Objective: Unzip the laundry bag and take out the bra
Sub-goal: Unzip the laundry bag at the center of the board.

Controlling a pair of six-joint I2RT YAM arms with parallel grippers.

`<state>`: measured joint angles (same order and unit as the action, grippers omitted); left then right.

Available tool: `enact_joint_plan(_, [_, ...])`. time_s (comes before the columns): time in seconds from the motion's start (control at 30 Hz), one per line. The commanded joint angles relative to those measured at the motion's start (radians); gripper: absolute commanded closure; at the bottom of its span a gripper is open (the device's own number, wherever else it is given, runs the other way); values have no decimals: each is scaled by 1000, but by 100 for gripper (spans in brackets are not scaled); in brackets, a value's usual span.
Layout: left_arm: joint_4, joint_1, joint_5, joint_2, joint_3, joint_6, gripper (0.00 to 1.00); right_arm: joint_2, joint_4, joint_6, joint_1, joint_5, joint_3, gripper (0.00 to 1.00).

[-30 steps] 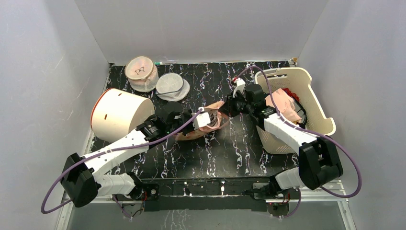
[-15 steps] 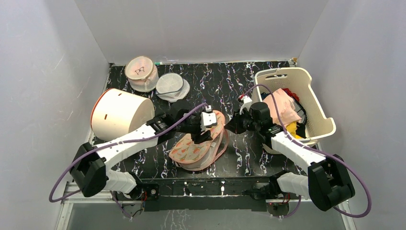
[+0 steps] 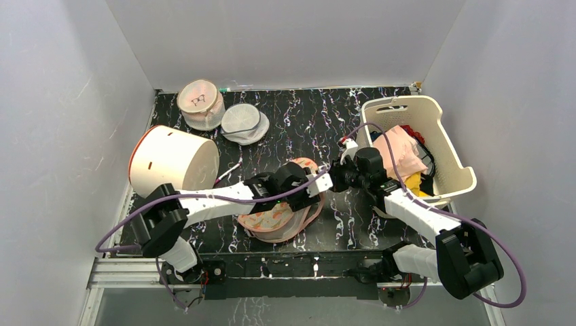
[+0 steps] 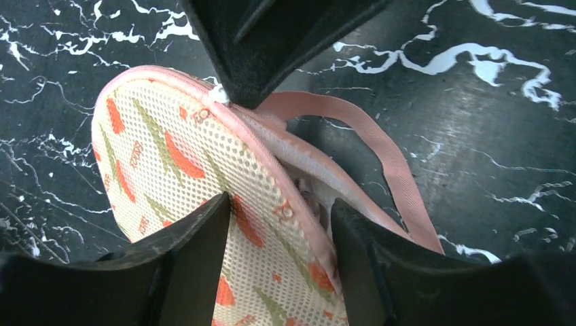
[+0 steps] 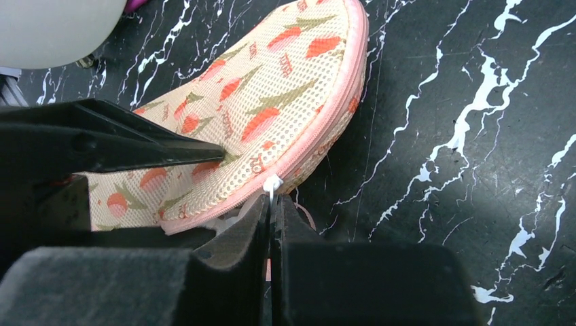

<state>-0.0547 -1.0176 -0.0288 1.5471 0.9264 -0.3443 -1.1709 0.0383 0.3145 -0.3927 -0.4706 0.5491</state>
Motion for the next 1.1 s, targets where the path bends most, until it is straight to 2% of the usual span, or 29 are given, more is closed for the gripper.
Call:
enact_joint_plan(0.0, [7, -38, 206, 49, 72, -32, 52, 28, 52, -12, -8, 16, 0, 100])
enact_joint_plan(0.07, [28, -47, 222, 72, 83, -48, 62, 28, 28, -14, -7, 81, 10, 100])
enact_joint_plan(0.2, [18, -58, 161, 81, 69, -54, 76, -4, -38, -34, -6, 205, 57, 100])
enact_joint_plan(0.33, [-10, -69, 105, 76, 42, -43, 89, -61, -69, -74, -3, 261, 116, 100])
enact_joint_plan(0.43, [-16, -81, 85, 86, 28, -61, 94, -107, -77, -85, 27, 292, 160, 100])
enact_joint_plan(0.57, [-10, -87, 60, 119, 29, -86, 98, -187, -48, -90, 82, 254, 231, 100])
enact_joint_plan(0.63, [1, -88, 47, 141, 34, -87, 97, -251, -50, -108, 88, 240, 288, 100])
enact_joint_plan(0.7, [17, -88, 16, 168, 48, -82, 90, -298, -80, -127, 91, 221, 334, 100])
enact_joint_plan(0.77, [30, -88, -24, 193, 61, -68, 78, -324, -103, -137, 91, 203, 358, 100])
enact_joint_plan(0.8, [32, -88, -39, 204, 65, -63, 69, -326, -105, -137, 92, 194, 358, 100])
enact_joint_plan(0.83, [34, -88, -46, 218, 69, -58, 67, -324, -104, -137, 92, 187, 354, 100])
enact_joint_plan(0.97, [97, -58, 53, 353, 134, -77, 65, -276, -90, -125, 92, 189, 310, 100])
enact_joint_plan(1.0, [109, -29, 67, 349, 138, -82, 65, -271, -85, -114, 91, 179, 303, 100])
enact_joint_plan(1.07, [88, 55, 67, 243, 97, -115, 56, -260, -71, -85, 91, 156, 288, 100])
